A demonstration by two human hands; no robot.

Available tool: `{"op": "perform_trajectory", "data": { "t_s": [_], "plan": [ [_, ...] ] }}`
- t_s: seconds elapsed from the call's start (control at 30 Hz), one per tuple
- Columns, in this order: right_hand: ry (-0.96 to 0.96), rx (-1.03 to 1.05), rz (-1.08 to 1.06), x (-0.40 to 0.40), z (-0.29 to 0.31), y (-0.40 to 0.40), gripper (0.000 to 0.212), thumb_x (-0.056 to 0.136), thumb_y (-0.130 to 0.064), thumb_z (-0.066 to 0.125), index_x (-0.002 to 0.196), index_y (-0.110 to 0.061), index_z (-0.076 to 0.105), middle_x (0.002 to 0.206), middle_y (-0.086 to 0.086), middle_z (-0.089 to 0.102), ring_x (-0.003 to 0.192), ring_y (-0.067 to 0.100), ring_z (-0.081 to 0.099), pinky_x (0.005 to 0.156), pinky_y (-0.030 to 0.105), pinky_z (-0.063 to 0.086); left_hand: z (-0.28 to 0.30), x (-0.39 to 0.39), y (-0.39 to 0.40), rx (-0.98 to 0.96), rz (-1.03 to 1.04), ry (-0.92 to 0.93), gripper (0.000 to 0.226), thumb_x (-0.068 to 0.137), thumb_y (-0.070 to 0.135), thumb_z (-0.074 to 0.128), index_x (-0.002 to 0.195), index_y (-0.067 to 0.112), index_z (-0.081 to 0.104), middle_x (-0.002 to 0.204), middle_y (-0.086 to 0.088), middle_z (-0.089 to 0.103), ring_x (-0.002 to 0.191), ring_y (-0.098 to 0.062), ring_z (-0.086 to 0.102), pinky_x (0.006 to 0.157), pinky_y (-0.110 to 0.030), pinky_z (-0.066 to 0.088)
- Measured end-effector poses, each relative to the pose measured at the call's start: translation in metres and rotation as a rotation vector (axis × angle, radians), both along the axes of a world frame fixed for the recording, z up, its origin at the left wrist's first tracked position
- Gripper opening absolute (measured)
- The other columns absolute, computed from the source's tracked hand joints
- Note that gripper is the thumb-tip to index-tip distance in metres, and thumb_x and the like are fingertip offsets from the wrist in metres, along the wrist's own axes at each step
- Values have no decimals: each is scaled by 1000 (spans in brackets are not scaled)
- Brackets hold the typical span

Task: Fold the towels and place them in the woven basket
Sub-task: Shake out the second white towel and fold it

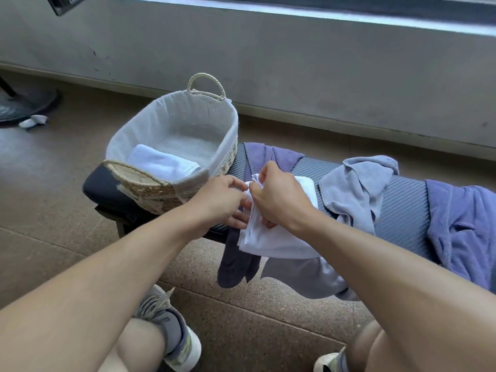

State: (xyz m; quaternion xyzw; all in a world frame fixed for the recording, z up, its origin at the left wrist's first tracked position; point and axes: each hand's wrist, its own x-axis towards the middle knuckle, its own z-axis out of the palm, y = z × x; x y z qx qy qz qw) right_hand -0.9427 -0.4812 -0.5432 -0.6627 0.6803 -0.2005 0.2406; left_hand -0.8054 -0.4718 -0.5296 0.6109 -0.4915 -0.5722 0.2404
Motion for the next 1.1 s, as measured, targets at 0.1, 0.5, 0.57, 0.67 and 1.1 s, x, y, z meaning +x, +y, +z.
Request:
{"op": "perform_trajectory", "data": {
  "t_s": [0.1, 0.5, 0.57, 0.67, 1.1],
  "plan": [
    [-44, 31, 6, -2, 2, 1, 27, 97, -44, 50, 103, -18, 48, 82, 13, 68, 65, 34, 68, 61, 45, 61, -1, -2, 0, -17, -21, -13, 28, 96, 8, 60, 123, 11, 56, 101, -21, 74, 81, -33, 76, 73, -42, 64],
    [398, -194, 221, -43, 0, 21, 35, 104, -31, 43, 137, -20, 50, 136, 2, 52, 124, 28, 44, 98, 40, 36, -17, -7, -2, -236, -54, -302, 48, 83, 14, 73, 123, 25, 49, 88, -3, 73, 83, -24, 73, 75, -49, 62],
    [427, -112, 299, -49, -15, 30, 55, 106, -44, 35, 152, -15, 35, 159, 4, 35, 147, 28, 26, 117, 38, 23, -18, -6, -4, -241, -61, -327, 49, 85, 14, 71, 127, 24, 48, 87, -1, 72, 86, -22, 72, 80, -48, 61],
    [470, -55, 335, -49, -32, 40, 85, 96, -68, 11, 161, -14, 11, 170, 3, 6, 157, 23, -5, 127, 37, -3, -20, -6, -5, -246, -71, -371, 53, 88, 15, 67, 135, 24, 44, 90, 1, 69, 93, -23, 69, 86, -49, 58],
    [473, -76, 352, -46, -44, 44, 134, 67, -101, 22, 160, -9, -8, 169, 4, -13, 154, 21, -21, 126, 47, -7, -41, -14, 5, -576, -528, -865, 55, 109, 38, 23, 162, 23, 16, 170, 10, 0, 156, -11, -8, 127, -42, 1]
  ]
}}
